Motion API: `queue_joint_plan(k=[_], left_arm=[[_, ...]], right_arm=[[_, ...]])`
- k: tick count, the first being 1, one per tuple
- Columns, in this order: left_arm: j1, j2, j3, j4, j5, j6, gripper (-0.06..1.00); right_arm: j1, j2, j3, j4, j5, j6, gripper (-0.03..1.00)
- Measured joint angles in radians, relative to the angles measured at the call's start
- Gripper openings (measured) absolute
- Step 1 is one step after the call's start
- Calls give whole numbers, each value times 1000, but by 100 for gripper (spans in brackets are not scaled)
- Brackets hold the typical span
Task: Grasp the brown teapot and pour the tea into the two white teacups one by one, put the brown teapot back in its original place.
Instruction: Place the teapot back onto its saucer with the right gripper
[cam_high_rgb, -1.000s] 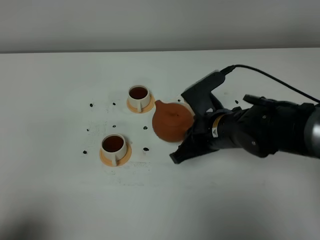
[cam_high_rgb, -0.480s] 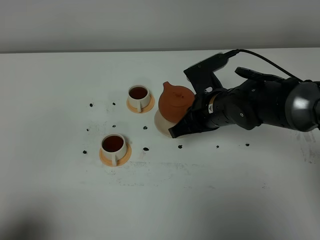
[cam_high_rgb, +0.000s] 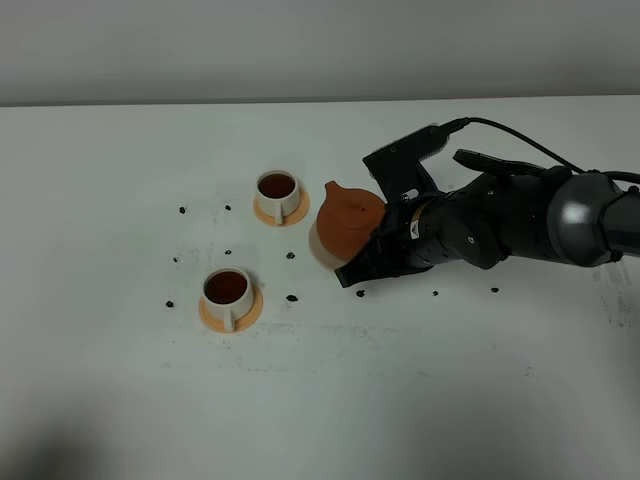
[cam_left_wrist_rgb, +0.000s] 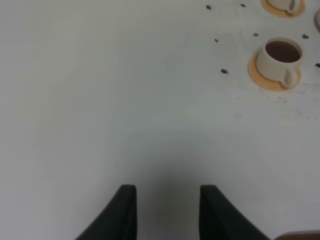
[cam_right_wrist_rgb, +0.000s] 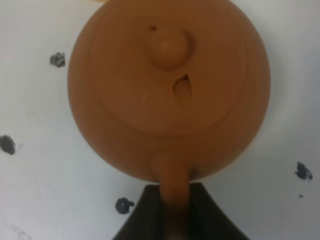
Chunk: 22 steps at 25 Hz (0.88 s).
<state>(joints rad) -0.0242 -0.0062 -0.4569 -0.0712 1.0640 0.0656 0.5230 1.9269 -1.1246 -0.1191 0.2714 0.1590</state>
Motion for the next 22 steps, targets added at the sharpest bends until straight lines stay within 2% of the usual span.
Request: queue_joint_plan(k=[8, 22], left_arm=[[0, 0, 0, 0, 0, 0, 29], [0, 0, 0, 0, 0, 0, 29]], right_arm=[[-3, 11, -1, 0, -46, 0, 9], [-6, 34, -6, 0, -33, 0, 9]])
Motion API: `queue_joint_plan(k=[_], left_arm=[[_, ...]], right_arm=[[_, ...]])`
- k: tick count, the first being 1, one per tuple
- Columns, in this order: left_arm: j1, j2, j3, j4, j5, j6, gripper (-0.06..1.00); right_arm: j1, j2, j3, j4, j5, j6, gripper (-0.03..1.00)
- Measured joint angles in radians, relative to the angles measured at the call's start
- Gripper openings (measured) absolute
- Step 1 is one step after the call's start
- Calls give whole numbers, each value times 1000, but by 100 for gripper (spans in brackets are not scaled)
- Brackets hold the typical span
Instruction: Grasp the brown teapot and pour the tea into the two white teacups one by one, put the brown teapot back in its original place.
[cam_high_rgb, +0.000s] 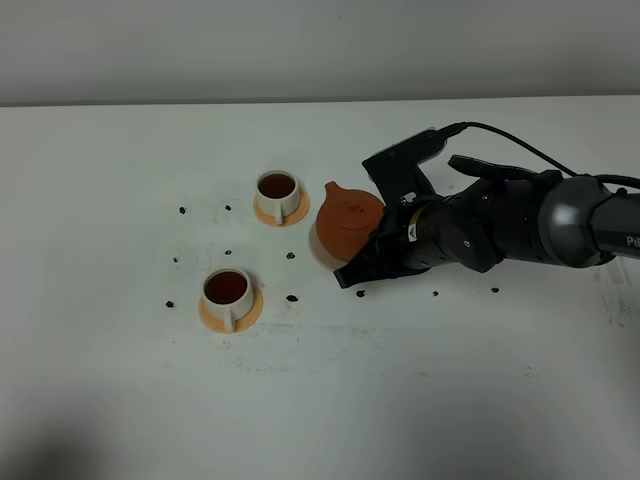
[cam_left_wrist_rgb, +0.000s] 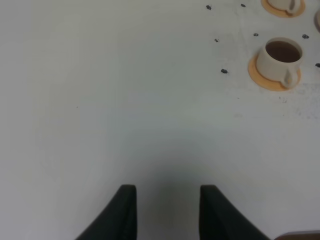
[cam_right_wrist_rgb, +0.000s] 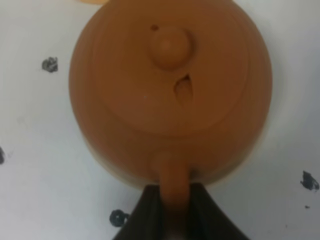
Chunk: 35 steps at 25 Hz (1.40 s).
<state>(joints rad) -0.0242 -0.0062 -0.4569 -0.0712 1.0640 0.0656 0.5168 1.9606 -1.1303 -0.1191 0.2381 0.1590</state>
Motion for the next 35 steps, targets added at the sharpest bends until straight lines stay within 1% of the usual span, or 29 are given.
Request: queue_joint_plan(k=[6, 17, 21, 23, 26, 28, 35], left_arm=[[0, 0, 0, 0, 0, -1, 29], [0, 0, 0, 0, 0, -1, 29], [0, 0, 0, 0, 0, -1, 29], [0, 0, 0, 0, 0, -1, 29], [0, 0, 0, 0, 0, -1, 29], [0, 0, 0, 0, 0, -1, 29], [0, 0, 0, 0, 0, -1, 29]], right_arm=[[0, 0, -18, -3, 14, -1, 12], [-1, 0, -20, -4, 4, -2, 27], [-1, -24, -20, -8, 42, -2, 35], [-1, -53, -20, -19, 80, -2, 38], [-1, -130, -20, -59, 133, -2, 39], [-1, -178, -20, -67, 151, -1, 39], [-1, -223, -20, -63, 121, -2, 39]])
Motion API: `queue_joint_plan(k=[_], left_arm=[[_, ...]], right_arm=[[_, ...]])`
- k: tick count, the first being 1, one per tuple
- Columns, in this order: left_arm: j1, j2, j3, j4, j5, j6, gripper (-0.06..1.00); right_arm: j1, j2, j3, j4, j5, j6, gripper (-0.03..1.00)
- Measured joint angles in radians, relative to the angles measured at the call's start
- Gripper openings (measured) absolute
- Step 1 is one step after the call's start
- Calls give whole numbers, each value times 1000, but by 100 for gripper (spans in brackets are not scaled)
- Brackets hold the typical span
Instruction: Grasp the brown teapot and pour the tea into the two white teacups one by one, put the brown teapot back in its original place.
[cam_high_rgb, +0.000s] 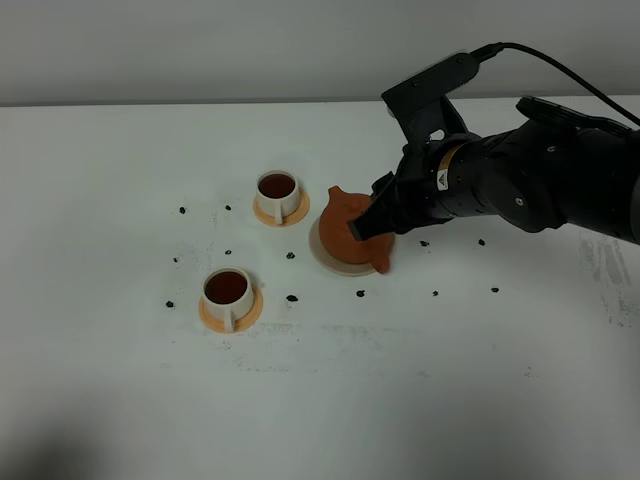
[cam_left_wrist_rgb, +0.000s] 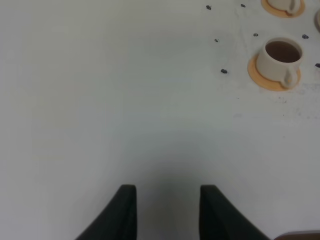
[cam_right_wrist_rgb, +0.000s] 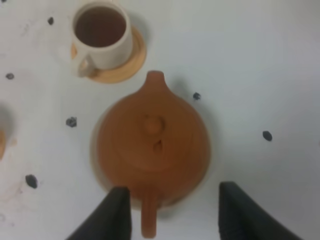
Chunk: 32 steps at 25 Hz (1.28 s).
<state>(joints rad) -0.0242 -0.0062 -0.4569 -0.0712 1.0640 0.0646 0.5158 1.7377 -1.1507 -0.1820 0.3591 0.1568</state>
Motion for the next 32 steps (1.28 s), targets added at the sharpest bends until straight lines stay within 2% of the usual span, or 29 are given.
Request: queue_joint_plan(k=[11, 14, 16, 23, 32], left_arm=[[0, 0, 0, 0, 0, 1, 29], [0, 0, 0, 0, 0, 1, 29], [0, 0, 0, 0, 0, 1, 29], [0, 0, 0, 0, 0, 1, 29], [0, 0, 0, 0, 0, 1, 29]], right_arm=[[0, -7, 0, 0, 1, 2, 39], [0, -45, 0, 0, 36, 2, 39], [0, -89, 0, 0, 100, 2, 39], [-17, -239, 0, -22, 420, 37, 39], [-150, -448, 1, -22, 704, 43, 39]])
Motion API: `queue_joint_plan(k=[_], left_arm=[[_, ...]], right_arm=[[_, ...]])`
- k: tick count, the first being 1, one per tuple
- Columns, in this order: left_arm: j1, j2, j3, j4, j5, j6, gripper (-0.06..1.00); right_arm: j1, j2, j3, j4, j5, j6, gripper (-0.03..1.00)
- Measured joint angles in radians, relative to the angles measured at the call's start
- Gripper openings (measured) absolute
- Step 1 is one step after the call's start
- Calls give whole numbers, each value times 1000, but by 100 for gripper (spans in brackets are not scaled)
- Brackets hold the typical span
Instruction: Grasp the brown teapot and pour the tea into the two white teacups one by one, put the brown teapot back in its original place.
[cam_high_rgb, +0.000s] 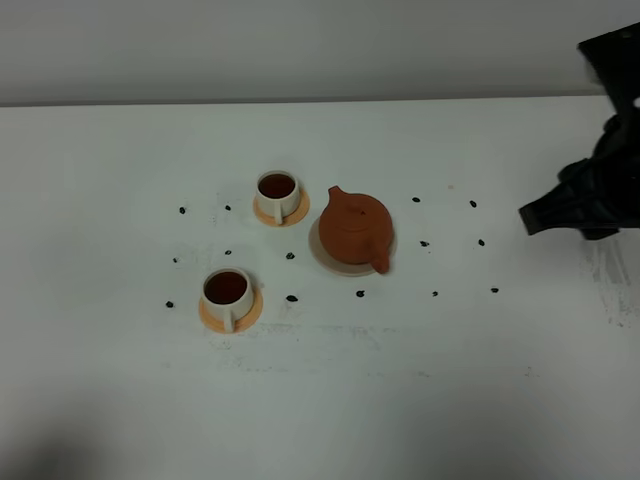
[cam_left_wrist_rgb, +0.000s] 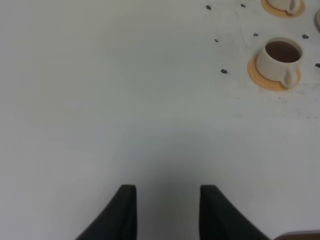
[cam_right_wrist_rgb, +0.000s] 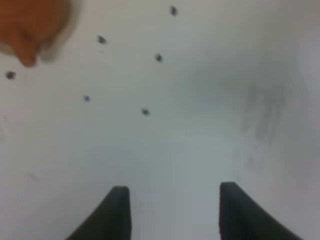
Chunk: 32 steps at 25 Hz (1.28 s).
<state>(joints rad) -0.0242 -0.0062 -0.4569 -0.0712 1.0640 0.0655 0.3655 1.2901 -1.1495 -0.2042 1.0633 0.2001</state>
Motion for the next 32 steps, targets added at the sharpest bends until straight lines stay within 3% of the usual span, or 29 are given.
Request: queue_joint_plan(k=[4, 15, 24, 32], left_arm=[[0, 0, 0, 0, 0, 0, 29], [0, 0, 0, 0, 0, 0, 29], [0, 0, 0, 0, 0, -1, 29], [0, 0, 0, 0, 0, 0, 29]], right_arm=[[-92, -128, 68, 13, 53, 1, 39], [-442, -555, 443, 179, 43, -51, 39], [-512, -758, 505, 204, 138, -132, 39], [-512, -911, 593, 216, 120, -136, 39]])
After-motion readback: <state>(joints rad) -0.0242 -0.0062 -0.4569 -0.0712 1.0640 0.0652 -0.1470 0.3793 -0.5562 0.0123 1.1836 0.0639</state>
